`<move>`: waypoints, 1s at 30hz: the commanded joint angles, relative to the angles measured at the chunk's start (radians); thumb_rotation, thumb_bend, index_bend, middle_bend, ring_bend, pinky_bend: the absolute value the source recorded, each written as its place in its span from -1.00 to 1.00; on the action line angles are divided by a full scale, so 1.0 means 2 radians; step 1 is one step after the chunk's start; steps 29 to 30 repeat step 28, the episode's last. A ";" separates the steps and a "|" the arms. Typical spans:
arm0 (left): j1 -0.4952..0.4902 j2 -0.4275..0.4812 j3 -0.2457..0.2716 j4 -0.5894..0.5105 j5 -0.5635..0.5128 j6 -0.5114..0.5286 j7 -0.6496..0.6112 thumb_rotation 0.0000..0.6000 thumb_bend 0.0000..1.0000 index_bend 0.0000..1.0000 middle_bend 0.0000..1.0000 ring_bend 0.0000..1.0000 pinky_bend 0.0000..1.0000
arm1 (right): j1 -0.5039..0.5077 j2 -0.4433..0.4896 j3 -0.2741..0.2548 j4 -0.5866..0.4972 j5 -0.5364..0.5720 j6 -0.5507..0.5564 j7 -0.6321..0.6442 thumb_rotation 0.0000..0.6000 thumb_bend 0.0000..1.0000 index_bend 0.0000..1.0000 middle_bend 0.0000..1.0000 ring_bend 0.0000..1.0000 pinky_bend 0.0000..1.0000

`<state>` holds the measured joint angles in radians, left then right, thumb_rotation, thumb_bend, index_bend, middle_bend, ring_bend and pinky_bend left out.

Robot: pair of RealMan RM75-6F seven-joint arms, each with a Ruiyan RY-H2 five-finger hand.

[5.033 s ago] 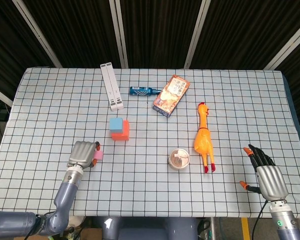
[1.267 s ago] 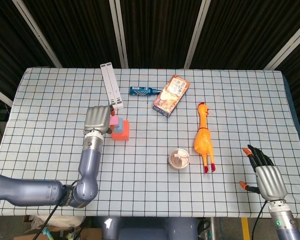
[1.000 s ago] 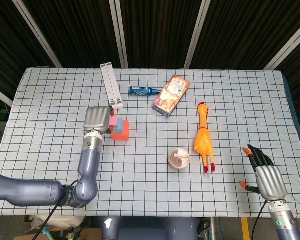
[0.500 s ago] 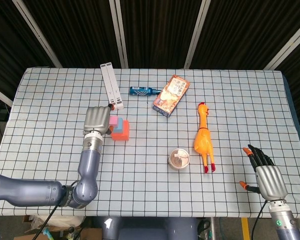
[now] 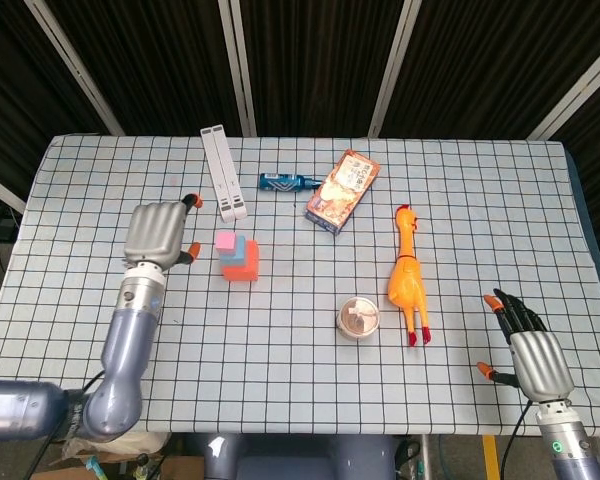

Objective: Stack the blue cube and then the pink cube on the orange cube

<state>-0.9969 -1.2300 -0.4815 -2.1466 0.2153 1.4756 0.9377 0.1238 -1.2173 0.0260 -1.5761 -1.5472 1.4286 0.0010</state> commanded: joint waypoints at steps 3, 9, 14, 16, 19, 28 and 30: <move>0.178 0.143 0.075 -0.105 0.186 -0.071 -0.164 1.00 -0.29 -0.54 0.38 -0.04 0.06 | -0.002 0.003 0.000 -0.006 0.000 0.003 -0.002 1.00 -0.68 -0.80 -0.85 -0.79 -0.62; 0.350 0.182 0.215 -0.079 0.489 -0.086 -0.334 1.00 -0.41 -0.66 -0.14 -0.54 -0.50 | -0.003 0.014 -0.002 -0.021 0.006 -0.003 -0.012 1.00 -0.68 -0.80 -0.85 -0.79 -0.62; 0.411 0.115 0.261 0.047 0.602 -0.032 -0.388 1.00 -0.56 -0.79 -0.44 -0.81 -0.71 | -0.004 0.022 -0.002 -0.032 0.006 -0.002 -0.021 1.00 -0.68 -0.80 -0.85 -0.79 -0.62; 0.427 0.084 0.275 0.104 0.587 -0.025 -0.335 1.00 -0.60 -0.80 -0.51 -0.87 -0.79 | -0.005 0.024 0.000 -0.033 0.010 -0.001 -0.025 1.00 -0.68 -0.80 -0.85 -0.79 -0.62; 0.429 0.054 0.265 0.124 0.570 -0.015 -0.273 1.00 -0.61 -0.83 -0.58 -0.91 -0.83 | -0.005 0.027 0.001 -0.035 0.015 -0.003 -0.027 1.00 -0.68 -0.80 -0.85 -0.79 -0.62; 0.432 0.036 0.260 0.127 0.554 -0.019 -0.236 1.00 -0.60 -0.87 -0.62 -0.91 -0.83 | -0.003 0.030 0.004 -0.038 0.026 -0.012 -0.033 1.00 -0.68 -0.80 -0.85 -0.80 -0.62; 0.432 0.036 0.260 0.127 0.554 -0.019 -0.236 1.00 -0.60 -0.87 -0.62 -0.91 -0.83 | -0.003 0.030 0.004 -0.038 0.026 -0.012 -0.033 1.00 -0.68 -0.80 -0.85 -0.80 -0.62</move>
